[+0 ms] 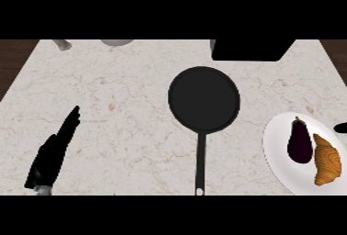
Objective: Pick the eggplant from the plate and place it in the pan
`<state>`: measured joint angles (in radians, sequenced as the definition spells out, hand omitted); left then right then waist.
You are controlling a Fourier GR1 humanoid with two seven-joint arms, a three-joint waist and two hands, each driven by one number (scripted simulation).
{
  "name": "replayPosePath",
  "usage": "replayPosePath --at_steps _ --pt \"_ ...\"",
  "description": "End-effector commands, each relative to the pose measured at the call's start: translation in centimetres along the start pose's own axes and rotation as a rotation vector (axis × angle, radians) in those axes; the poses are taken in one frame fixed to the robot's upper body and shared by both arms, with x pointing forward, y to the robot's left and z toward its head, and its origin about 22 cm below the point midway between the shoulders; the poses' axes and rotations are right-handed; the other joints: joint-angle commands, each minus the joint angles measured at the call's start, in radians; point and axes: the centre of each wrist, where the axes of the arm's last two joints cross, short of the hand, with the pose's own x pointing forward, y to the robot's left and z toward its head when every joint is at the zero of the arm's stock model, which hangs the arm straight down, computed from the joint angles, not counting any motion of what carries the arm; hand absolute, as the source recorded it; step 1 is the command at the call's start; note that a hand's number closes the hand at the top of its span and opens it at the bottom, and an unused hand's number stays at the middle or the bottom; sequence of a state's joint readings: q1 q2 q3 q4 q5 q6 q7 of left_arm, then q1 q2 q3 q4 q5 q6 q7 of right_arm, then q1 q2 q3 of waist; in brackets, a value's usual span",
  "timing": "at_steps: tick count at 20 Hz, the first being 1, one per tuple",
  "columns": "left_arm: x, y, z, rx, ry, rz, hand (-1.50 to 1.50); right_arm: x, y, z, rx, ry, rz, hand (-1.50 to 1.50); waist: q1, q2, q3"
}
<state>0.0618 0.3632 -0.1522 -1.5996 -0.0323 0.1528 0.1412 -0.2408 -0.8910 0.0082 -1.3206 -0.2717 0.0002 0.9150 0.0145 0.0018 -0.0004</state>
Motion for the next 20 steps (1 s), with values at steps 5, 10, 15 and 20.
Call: replayPosePath --at_steps 5,10,15,20 --pt "1.2 0.1 -0.3 -0.002 -0.003 -0.002 0.00 3.5 2.1 -2.2 0.142 0.094 0.112 -1.50 0.003 0.001 0.001" --pt "-0.5 0.6 -0.4 -0.001 0.006 -0.002 0.00 5.1 3.2 -1.9 0.210 0.195 0.273 -1.50 0.006 0.002 0.000" --pt "0.0 0.1 -0.4 -0.005 0.006 0.000 0.00 4.9 4.0 -4.1 0.250 0.218 0.283 -1.50 0.003 0.002 0.001" --pt "1.2 0.0 0.7 0.012 0.002 -0.010 0.00 5.6 5.7 -3.6 0.272 0.221 0.277 -1.50 -0.006 -0.003 0.000"
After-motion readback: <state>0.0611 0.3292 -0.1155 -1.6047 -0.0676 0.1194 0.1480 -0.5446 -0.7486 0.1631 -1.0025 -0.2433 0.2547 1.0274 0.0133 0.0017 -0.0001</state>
